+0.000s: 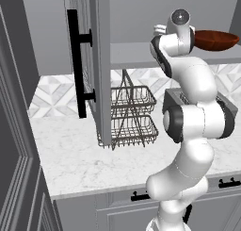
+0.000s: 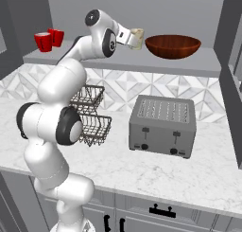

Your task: Gather all objects into one cabinet and sort the glasses and bowls to opposite sides.

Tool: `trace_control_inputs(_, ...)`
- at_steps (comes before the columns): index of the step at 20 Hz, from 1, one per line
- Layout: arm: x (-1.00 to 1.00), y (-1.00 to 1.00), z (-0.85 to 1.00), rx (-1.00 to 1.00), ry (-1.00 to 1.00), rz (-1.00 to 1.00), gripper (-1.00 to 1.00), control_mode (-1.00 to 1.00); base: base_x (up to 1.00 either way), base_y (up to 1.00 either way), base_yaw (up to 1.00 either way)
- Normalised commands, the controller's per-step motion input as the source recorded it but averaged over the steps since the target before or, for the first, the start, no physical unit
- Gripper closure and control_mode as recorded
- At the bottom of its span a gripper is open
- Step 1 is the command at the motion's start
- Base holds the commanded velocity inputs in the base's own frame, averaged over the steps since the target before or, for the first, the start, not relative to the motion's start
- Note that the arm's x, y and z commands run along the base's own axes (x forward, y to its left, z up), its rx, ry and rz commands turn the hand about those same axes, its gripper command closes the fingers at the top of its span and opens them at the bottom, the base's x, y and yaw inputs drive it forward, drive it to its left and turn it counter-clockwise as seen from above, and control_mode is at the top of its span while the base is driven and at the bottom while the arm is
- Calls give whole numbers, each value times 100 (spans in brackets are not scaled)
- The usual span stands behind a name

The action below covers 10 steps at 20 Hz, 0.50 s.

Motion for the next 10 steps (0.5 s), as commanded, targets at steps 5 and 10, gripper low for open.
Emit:
trace_control_inputs(5,6,-19,-7,0,0,0,-100,-100,0,0,0)
trace_control_inputs(10,5,-6,-12,0,0,0,-100,-100,0,0,0)
